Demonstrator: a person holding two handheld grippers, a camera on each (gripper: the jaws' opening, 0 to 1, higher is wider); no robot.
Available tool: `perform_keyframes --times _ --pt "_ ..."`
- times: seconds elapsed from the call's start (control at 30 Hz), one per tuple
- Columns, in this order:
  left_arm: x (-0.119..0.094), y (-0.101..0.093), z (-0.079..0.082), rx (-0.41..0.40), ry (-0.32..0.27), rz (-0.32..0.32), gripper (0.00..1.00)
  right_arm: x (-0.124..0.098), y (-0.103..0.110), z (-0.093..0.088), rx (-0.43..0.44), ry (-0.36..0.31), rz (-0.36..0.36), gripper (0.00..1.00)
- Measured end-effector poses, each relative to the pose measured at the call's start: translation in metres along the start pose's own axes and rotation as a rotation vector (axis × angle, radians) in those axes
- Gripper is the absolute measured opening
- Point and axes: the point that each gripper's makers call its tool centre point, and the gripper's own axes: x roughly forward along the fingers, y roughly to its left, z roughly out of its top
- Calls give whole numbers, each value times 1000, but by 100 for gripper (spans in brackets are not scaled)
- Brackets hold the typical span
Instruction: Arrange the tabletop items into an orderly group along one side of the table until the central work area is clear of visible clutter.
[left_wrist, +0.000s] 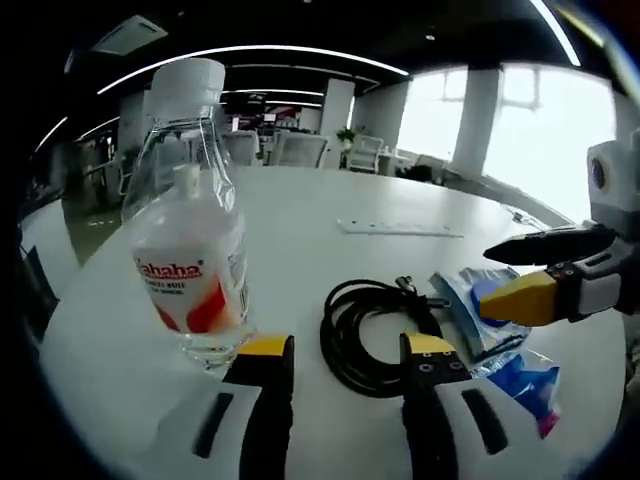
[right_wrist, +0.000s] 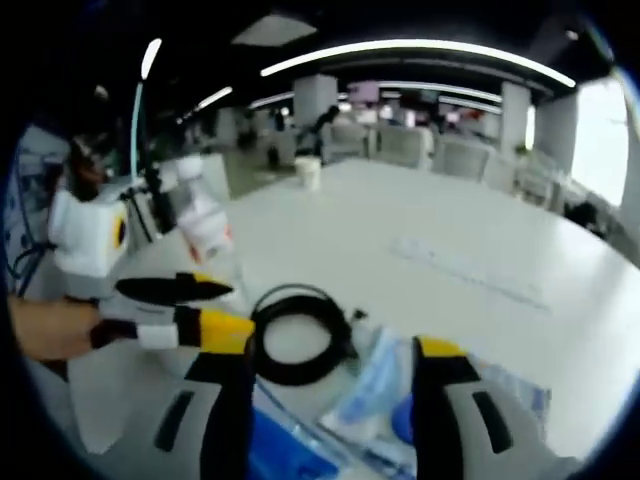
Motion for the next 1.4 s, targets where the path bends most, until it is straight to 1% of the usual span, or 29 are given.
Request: perform_keyframes --times 0.03,0.07,0.13,0.2,0.3,0.43,0.63,0.73,0.87,0.93,1.03,1.07,1.1,1.27,1.4 --pt "0 1 1 4 -4 3 32 2 0 0 -2 1 1 57" --pt "1 3 1 3 -11 8 31 5 2 -1 -13 3 6 56" --pt "3 5 0 -9 -6 7 33 10 2 -3 -28 14 6 54" --pt "4 5 -1 -18 -4 6 30 15 2 -5 -39 20 5 52" --pt "6 7 -2 -21 -2 10 30 23 3 -4 -49 20 13 48" --pt "7 5 -2 -41 -13 -1 26 32 6 -3 -57 24 19 47" --pt "10 -1 -6 -58 -9 -4 23 46 11 -6 -85 50 23 43" --pt "12 -4 -9 -68 5 -9 23 50 11 -8 -24 66 12 42" --pt "14 -4 -11 -72 11 -6 21 55 10 -12 -12 87 -3 39" --pt "15 -3 -12 -74 20 4 20 58 8 -16 -2 111 -17 38" --pt "16 -2 -15 -69 32 13 18 59 5 -22 -21 152 -49 36" --pt "16 0 -16 -57 37 27 18 61 5 -23 -34 156 -52 34" --pt "16 2 -18 -47 48 39 17 62 7 -22 -30 156 -59 33" --pt "17 1 -18 -69 45 35 16 66 7 -21 -42 172 -92 32" --pt "18 -3 -19 -85 53 28 10 69 5 -21 -57 183 -121 31"
